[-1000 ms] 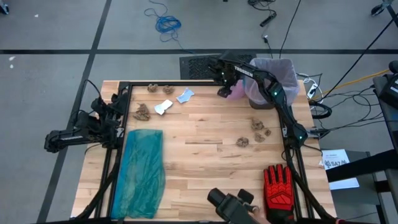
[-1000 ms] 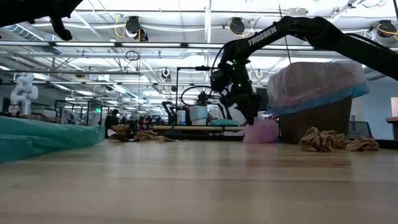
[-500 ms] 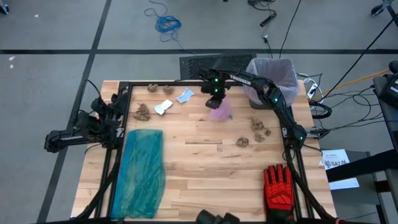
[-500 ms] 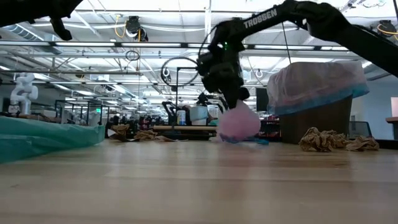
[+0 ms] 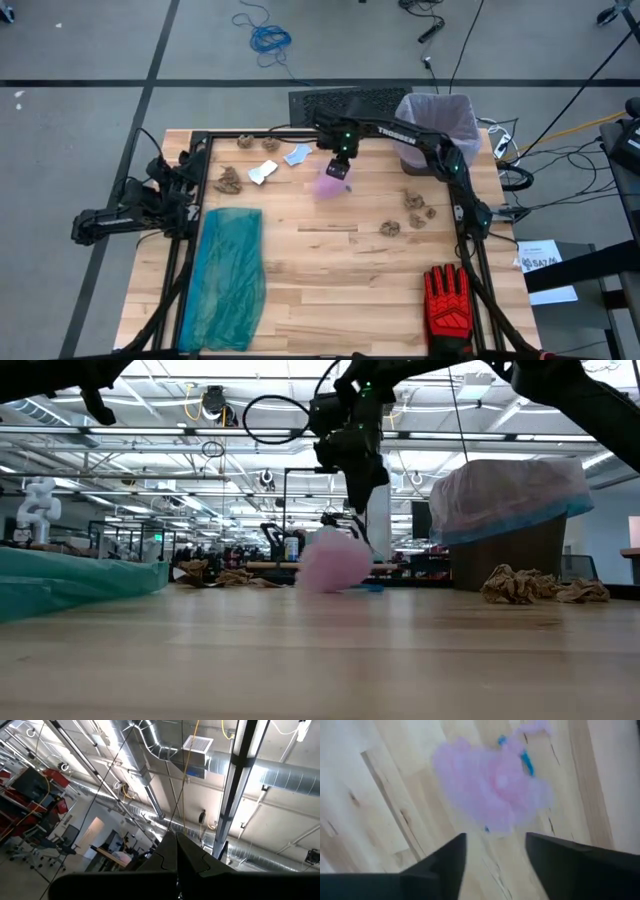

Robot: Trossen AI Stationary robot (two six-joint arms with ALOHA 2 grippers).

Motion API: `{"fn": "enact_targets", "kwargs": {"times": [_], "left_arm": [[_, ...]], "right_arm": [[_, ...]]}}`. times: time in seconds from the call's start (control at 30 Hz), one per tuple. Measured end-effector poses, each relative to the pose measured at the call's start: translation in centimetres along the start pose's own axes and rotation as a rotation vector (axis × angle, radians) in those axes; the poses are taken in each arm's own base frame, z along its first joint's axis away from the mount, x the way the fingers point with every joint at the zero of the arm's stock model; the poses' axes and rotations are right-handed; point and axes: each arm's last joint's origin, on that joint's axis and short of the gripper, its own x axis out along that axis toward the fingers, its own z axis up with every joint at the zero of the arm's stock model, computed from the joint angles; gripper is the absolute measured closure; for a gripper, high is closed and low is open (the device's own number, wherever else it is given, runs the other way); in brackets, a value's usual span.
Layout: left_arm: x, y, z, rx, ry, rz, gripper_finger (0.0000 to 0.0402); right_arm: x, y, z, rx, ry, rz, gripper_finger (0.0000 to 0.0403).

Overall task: Place trash/remove bag and relplace
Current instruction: Put the pink trash bag into the trash bin

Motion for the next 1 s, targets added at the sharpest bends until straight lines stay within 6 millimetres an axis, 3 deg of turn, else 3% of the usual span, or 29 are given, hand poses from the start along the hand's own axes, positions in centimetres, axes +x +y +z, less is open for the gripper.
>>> {"fn": "enact_targets", "kwargs": {"times": [0.2,0.43,0.67,1.0], "left_arm": [[0.0,0.0,0.0,0.0,0.001,-0.004,0.0402],[0.0,-0.1,0.0,-0.001,0.01,-0.035,0.0402],[0.0,-0.1,0.0,-0.001,0.013,-0.043,0.0402],[0.0,-0.2,-0.1,-0.001,0.021,-0.071,0.0402]], "right_arm": [[-1.4,1.0,-0.4,-0.099,-0.038,-0.002,0.0111],[-1.1,4.0,1.1,-0.278,-0.181,-0.077,0.0075],[2.0,4.7,2.1,-0.272,-0.14,-0.118,0.0071],[7.9,4.0,3.2,-0.169,-0.015,-0.113,0.0071]]}}
